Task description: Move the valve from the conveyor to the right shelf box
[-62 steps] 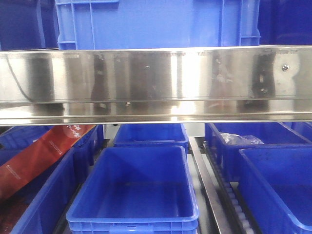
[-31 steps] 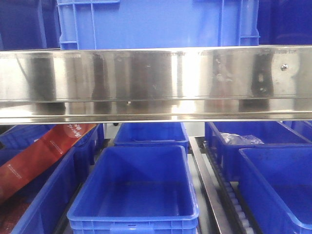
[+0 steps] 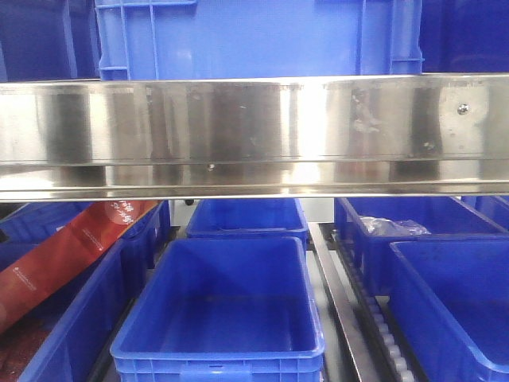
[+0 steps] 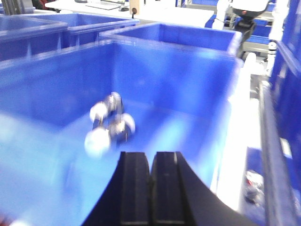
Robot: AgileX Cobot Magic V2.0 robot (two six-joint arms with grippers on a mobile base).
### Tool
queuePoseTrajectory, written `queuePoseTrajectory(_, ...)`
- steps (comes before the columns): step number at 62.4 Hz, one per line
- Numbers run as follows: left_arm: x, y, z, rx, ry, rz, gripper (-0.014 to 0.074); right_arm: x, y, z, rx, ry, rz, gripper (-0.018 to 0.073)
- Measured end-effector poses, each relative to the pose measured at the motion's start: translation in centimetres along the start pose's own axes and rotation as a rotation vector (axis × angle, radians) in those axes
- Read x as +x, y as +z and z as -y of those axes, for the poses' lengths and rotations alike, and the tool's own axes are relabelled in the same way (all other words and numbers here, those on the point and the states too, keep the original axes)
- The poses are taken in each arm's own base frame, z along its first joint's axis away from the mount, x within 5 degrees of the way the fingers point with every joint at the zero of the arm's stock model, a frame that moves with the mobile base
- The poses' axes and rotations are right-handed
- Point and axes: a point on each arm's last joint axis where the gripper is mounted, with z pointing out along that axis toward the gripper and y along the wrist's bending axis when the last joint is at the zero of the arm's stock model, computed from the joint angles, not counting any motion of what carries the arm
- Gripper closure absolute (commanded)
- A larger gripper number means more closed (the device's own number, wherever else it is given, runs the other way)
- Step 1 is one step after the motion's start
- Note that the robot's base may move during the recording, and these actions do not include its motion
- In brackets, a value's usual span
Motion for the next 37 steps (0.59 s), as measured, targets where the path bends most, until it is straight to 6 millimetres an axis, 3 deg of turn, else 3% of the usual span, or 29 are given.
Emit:
queuePoseTrajectory(11,3.5,-4.5,-0.3,-0.017,0.000,0.047,0.0707,1.9,-4.2,0.2,0.014,0.000,0.063,0.0727)
queuePoseTrajectory(21,6.3,-7.8,-1.5,-0.086,-0.017,0.068,0.0707,4.4,-6.3,0.6,0.042,0.004,0.054,0.0727)
queuePoseTrajectory(29,7.6,-10.1,-2.1,-0.147,-0.022,0.114,0.0707,5.7,-7.8,0.6,0.046,0.004,0.059,0.0727)
queuePoseTrajectory(37,8.1,-11.9,-2.4,-0.187,-0.022,0.169,0.0707,5.4,-9.5,0.5,0.042,0.002,0.107,0.0727)
